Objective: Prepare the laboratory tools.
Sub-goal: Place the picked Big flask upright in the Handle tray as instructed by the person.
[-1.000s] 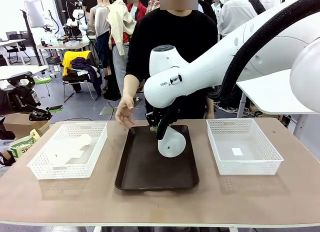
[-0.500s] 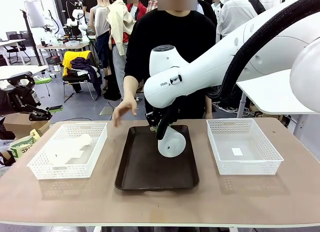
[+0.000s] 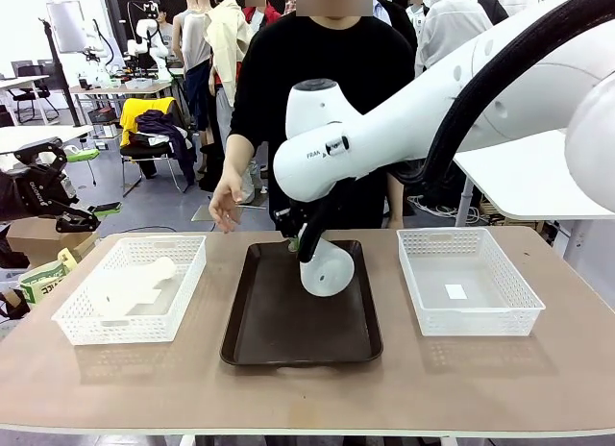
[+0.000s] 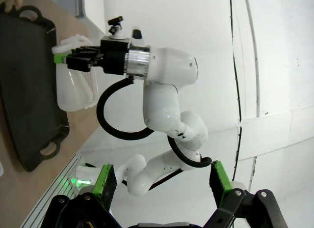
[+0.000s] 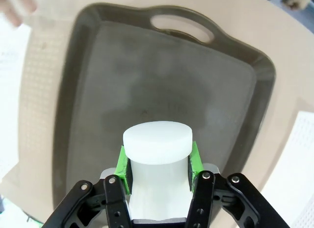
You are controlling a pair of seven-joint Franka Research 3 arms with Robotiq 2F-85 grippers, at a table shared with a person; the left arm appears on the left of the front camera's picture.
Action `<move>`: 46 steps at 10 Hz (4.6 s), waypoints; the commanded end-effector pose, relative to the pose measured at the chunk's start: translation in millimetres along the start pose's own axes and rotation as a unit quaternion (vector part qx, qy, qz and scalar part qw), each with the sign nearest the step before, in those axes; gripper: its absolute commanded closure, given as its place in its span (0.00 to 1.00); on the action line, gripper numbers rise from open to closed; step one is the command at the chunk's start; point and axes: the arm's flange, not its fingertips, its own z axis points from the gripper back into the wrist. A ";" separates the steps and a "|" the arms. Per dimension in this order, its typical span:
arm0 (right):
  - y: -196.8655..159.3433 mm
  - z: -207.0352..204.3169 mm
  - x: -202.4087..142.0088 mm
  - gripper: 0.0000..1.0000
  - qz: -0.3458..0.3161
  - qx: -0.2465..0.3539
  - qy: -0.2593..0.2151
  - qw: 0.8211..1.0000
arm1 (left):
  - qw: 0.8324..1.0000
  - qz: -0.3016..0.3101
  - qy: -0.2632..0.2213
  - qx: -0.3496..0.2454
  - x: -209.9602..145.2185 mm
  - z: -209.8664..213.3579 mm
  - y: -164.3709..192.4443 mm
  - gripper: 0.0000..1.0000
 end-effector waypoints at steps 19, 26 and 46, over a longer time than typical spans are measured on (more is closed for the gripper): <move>-84.3 19.3 -23.8 1.00 0.396 0.393 -0.375 0.740 | 1.000 -0.003 0.002 -0.006 -1.5 1.4 -1.9 0.00; -97.4 -3.8 -26.0 1.00 0.411 0.481 -0.406 0.659 | 1.000 -0.003 0.002 -0.006 -1.5 1.4 -1.9 0.00; -120.2 -136.3 25.0 1.00 0.340 0.485 -0.527 0.609 | 1.000 -0.003 0.002 -0.006 -1.5 1.4 -1.9 0.00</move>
